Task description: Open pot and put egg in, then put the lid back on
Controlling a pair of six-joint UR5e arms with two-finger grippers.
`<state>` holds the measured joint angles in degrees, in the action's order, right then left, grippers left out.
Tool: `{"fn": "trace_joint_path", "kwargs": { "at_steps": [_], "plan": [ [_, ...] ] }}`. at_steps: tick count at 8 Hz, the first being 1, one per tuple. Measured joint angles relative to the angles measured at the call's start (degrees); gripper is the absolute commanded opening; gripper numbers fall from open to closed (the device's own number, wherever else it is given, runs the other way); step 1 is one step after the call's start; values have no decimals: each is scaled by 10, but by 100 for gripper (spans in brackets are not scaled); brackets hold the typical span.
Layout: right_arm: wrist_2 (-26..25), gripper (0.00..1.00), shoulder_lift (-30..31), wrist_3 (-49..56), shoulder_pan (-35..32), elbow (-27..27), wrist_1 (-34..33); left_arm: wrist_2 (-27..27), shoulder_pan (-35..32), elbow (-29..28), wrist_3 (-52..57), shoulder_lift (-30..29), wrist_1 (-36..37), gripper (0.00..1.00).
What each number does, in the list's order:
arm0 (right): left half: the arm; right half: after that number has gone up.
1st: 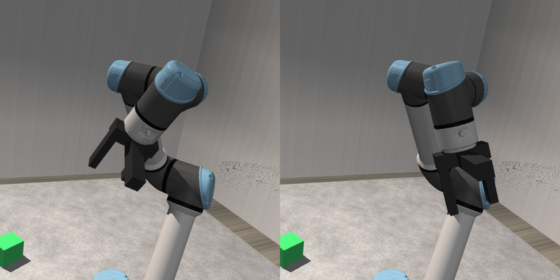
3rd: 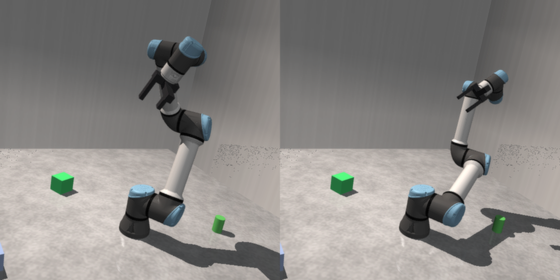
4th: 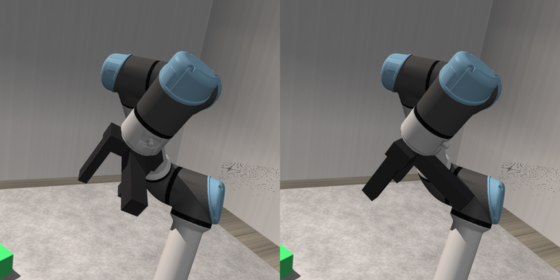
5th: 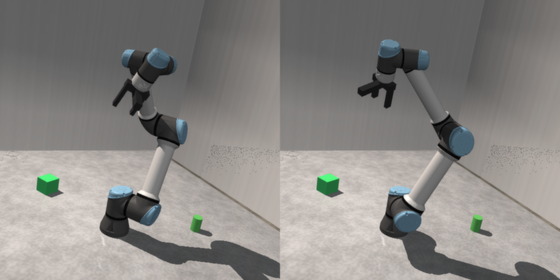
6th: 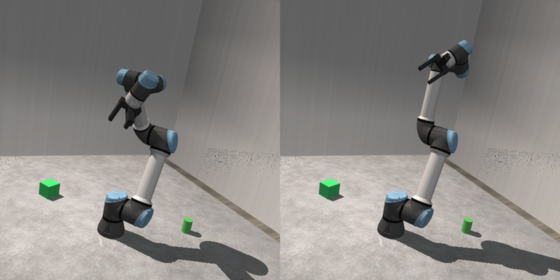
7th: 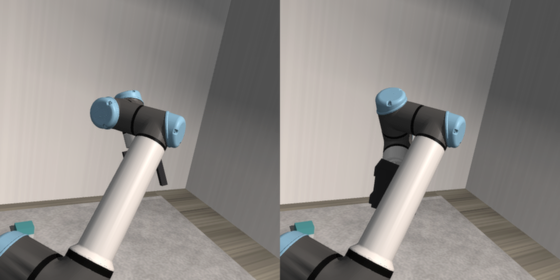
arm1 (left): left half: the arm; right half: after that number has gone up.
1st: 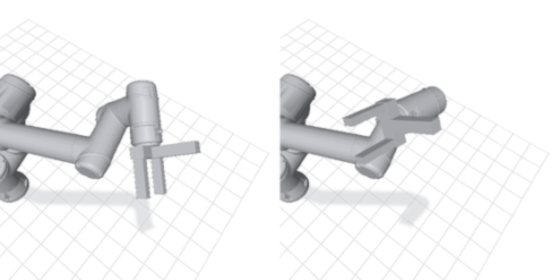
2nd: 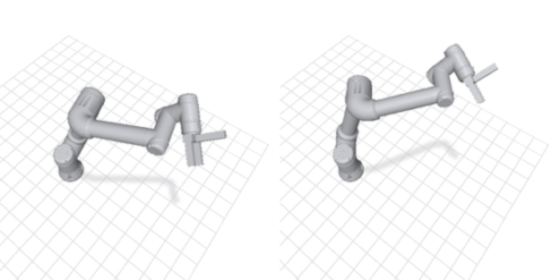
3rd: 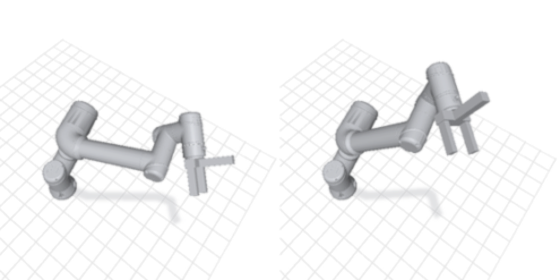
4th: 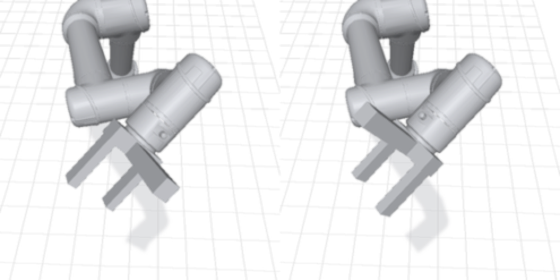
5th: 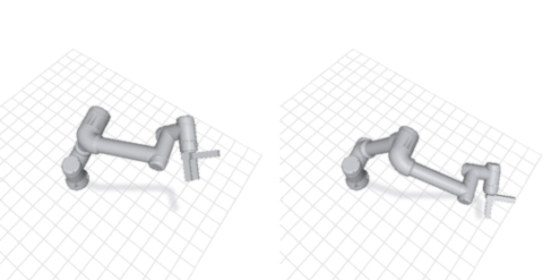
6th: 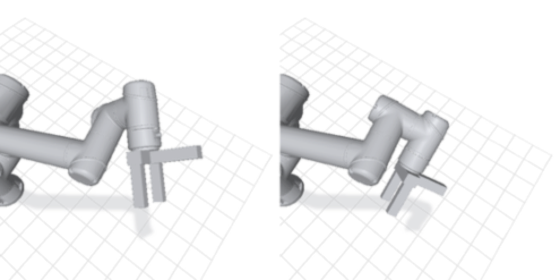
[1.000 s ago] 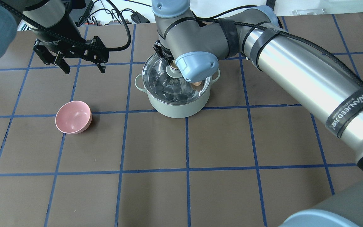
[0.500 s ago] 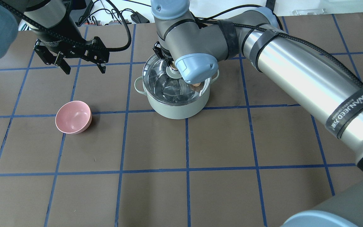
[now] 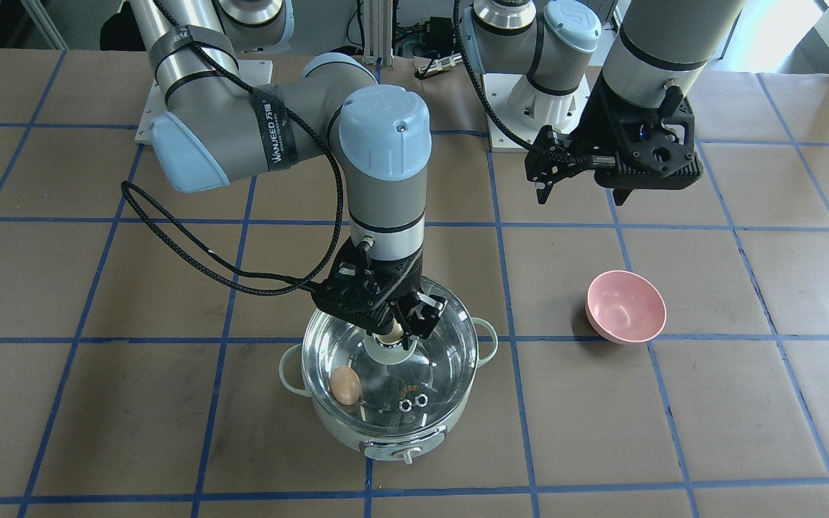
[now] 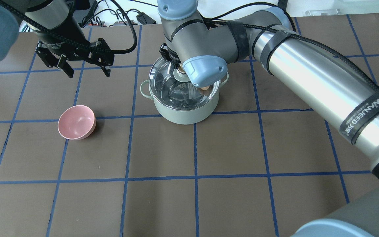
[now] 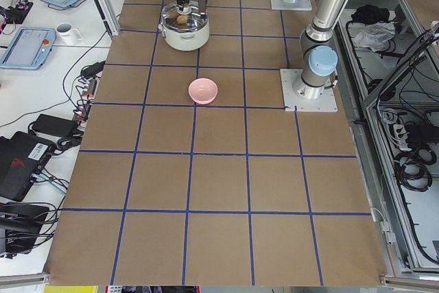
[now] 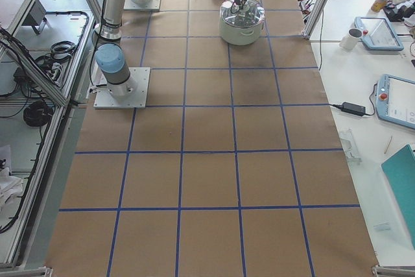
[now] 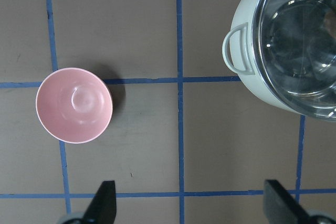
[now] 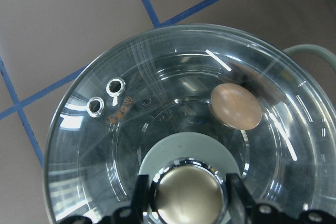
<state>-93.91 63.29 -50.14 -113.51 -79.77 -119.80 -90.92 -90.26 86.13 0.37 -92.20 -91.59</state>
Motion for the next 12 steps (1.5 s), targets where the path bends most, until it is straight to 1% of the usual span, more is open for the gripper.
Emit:
{"fn": "trace_joint_path", "kwargs": {
  "at_steps": [1,4,6,7,9,12],
  "plan": [
    [0,100,0,2,0,0,0,0,0,0,0,0,0,100],
    [2,100,0,7,2,1,0,1,1,0,0,-1,1,100],
    [8,100,19,70,22,2,11,1,1,-1,2,-1,2,100],
    [14,100,35,123,44,2,39,1,2,-1,2,-1,2,100],
    [32,100,80,254,107,0,115,0,2,0,3,-1,2,100],
    [42,100,147,377,174,-8,221,1,2,0,3,-1,2,100]
  ]
}}
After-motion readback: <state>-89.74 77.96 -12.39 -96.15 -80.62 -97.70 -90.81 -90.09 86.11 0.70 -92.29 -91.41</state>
